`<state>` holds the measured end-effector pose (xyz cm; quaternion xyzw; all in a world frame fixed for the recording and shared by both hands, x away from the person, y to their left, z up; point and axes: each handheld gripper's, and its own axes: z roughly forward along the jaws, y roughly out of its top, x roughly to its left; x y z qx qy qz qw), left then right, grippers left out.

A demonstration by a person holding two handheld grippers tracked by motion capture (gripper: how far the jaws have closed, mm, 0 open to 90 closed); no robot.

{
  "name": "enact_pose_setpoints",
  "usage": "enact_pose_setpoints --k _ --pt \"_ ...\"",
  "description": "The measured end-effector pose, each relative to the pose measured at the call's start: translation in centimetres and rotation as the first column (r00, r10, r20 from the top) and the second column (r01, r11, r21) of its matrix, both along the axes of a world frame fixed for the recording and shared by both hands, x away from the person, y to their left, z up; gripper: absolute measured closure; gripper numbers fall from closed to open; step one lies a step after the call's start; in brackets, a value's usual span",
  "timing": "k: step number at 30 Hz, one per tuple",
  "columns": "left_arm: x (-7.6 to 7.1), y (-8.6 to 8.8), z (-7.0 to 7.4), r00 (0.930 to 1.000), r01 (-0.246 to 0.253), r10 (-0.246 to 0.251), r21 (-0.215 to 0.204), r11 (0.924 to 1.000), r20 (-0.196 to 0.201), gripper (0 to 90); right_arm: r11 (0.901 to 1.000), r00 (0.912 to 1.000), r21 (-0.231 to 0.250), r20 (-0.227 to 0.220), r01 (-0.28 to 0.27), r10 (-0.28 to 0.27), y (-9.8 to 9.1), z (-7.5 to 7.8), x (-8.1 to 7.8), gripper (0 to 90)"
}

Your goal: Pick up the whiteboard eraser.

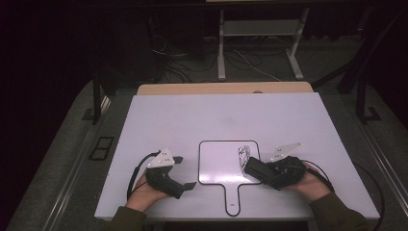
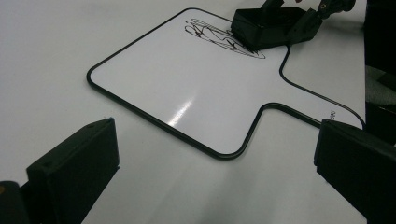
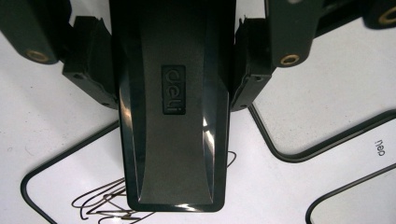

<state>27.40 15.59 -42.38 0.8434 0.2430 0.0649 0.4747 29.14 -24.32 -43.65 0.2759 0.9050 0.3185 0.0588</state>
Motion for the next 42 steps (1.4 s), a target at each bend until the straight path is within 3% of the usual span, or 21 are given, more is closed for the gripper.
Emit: enact_pose_setpoints --k 8,20,42 --pt "0.0 0.0 0.0 1.0000 -0.001 0.001 -0.001 1.0000 0.002 0.0 0.9998 0.9999 -0.019 0.013 -0.001 0.001 0.2 0.1 -0.1 38.1" --pt "-0.1 -0.1 0.0 1.0000 0.002 -0.002 0.004 1.0000 0.003 0.0 0.9991 0.9999 -0.042 -0.012 -0.011 0.010 0.4 0.4 0.1 38.6" --pt "0.0 -0.1 0.0 1.0000 0.009 -0.009 0.009 0.9999 0.004 0.0 0.9999 1.0000 -0.010 0.002 0.003 -0.003 -0.3 2.1 0.0 38.7"
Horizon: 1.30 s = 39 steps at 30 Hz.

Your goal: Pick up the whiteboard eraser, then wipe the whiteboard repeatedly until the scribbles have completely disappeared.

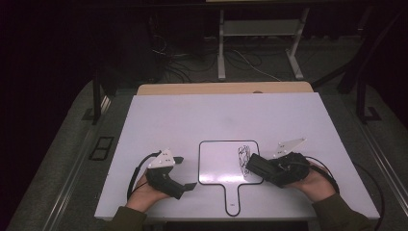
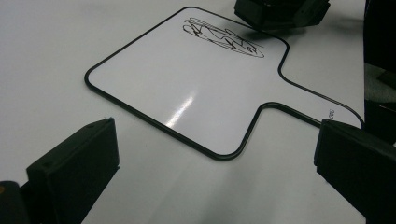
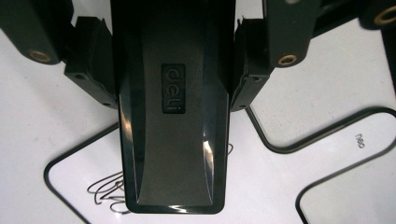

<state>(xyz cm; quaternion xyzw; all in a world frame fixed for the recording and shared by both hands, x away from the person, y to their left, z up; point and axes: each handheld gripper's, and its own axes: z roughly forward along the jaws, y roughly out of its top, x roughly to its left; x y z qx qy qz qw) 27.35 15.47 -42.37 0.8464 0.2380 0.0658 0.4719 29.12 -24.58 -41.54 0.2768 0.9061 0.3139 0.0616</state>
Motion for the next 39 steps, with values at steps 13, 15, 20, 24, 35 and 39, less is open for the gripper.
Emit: enact_pose_setpoints --k 13,15,20,24,35,39 --pt "0.0 0.0 -0.1 1.0000 -0.001 0.001 -0.004 1.0000 -0.005 0.0 0.9993 0.9998 0.033 0.010 0.015 -0.016 -0.3 1.3 0.8 38.7" --pt "0.0 0.0 -0.1 0.9999 -0.007 0.007 -0.010 0.9999 -0.010 0.0 0.9993 0.9998 0.034 0.010 0.017 -0.018 -0.2 1.4 1.0 38.7" --pt "-0.1 0.0 -0.1 1.0000 -0.008 0.008 -0.005 1.0000 -0.004 0.0 0.9989 0.9997 0.042 0.010 0.022 -0.022 0.1 1.8 1.4 38.7" --pt "-0.1 -0.1 -0.1 0.9999 -0.010 0.010 -0.004 0.9999 -0.003 0.0 0.9987 0.9998 0.048 0.011 0.014 -0.014 0.5 2.1 1.9 38.7" --pt "0.1 0.0 -0.3 0.9999 -0.009 0.009 -0.009 0.9999 -0.008 0.0 0.9984 0.9998 0.055 0.014 0.014 -0.015 2.1 2.7 3.6 38.6" --pt "0.2 0.1 -0.3 1.0000 -0.008 0.008 -0.015 0.9999 -0.004 0.0 0.9985 0.9998 0.053 0.011 0.016 -0.016 2.6 2.7 4.5 38.6"
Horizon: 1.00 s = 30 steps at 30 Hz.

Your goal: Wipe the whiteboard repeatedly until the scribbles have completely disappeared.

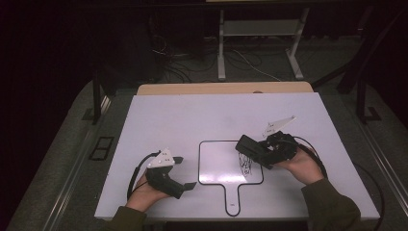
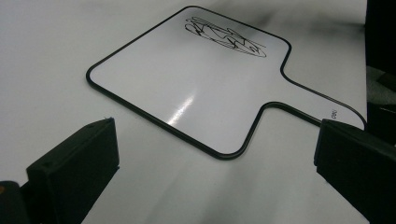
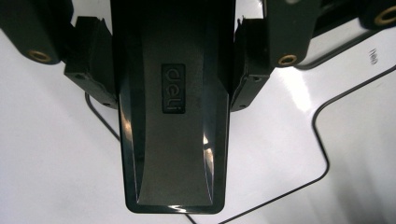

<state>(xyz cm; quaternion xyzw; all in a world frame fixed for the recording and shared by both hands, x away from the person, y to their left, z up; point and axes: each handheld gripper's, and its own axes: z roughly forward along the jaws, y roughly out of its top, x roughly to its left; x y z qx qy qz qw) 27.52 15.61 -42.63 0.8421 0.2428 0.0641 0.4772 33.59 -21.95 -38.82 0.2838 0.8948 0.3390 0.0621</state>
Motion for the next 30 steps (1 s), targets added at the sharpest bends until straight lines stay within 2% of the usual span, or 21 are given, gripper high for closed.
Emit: enact_pose_setpoints --k 12,17,24,30 --pt "0.1 0.1 -0.1 1.0000 -0.002 0.002 0.001 1.0000 -0.003 0.0 0.9994 0.9998 -0.029 -0.011 0.018 -0.019 1.6 -0.5 2.7 38.6" --pt "0.1 0.1 -0.1 1.0000 0.000 0.000 0.001 1.0000 -0.004 0.0 0.9985 0.9996 -0.049 -0.016 0.023 -0.024 2.3 -1.3 4.0 38.6" --pt "0.1 0.0 -0.1 1.0000 0.003 -0.003 0.004 1.0000 -0.003 0.0 0.9961 0.9990 -0.084 -0.031 0.028 -0.031 2.7 -2.6 4.7 38.6" --pt "0.0 0.0 -0.2 1.0000 0.004 -0.004 0.006 1.0000 -0.002 0.0 0.9937 0.9989 -0.109 -0.036 0.025 -0.029 3.0 -3.2 4.6 38.5"
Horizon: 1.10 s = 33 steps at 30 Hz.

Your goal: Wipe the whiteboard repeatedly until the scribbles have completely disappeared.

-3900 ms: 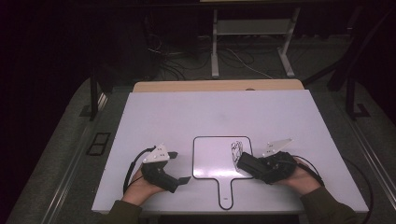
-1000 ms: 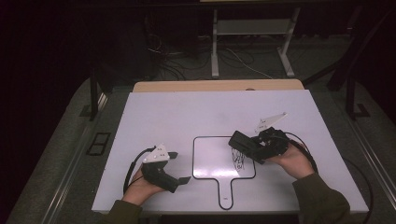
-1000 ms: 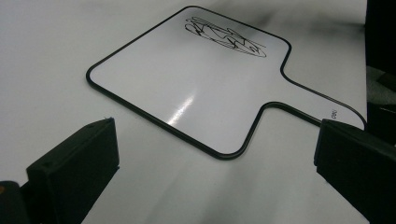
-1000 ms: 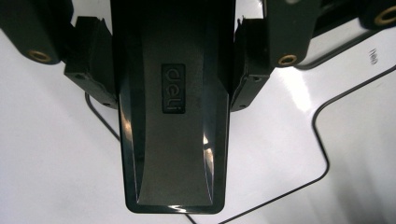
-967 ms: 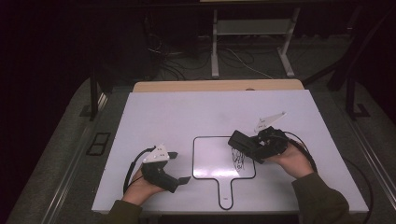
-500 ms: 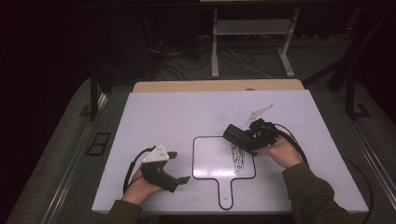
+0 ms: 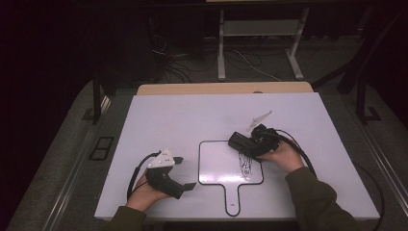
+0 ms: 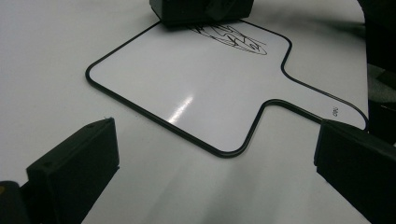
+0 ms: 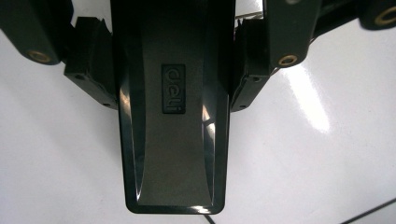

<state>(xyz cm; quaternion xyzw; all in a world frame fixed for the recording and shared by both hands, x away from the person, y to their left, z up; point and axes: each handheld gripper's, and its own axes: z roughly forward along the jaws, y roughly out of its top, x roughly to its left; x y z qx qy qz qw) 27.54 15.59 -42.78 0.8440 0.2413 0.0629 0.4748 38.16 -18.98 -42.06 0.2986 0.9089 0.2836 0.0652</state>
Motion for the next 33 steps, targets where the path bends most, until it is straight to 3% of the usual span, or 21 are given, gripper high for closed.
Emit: enact_pose_setpoints --k 15,33 --pt "-0.05 0.01 0.04 1.0000 0.001 -0.001 0.000 1.0000 -0.001 0.0 0.9986 0.9999 -0.052 0.014 -0.005 0.006 0.46 -0.73 -0.05 38.6" --pt "-0.06 -0.04 0.01 1.0000 0.002 -0.002 0.001 1.0000 -0.004 0.0 0.9965 0.9989 -0.077 0.033 -0.032 0.035 0.97 -0.63 -0.81 38.6"
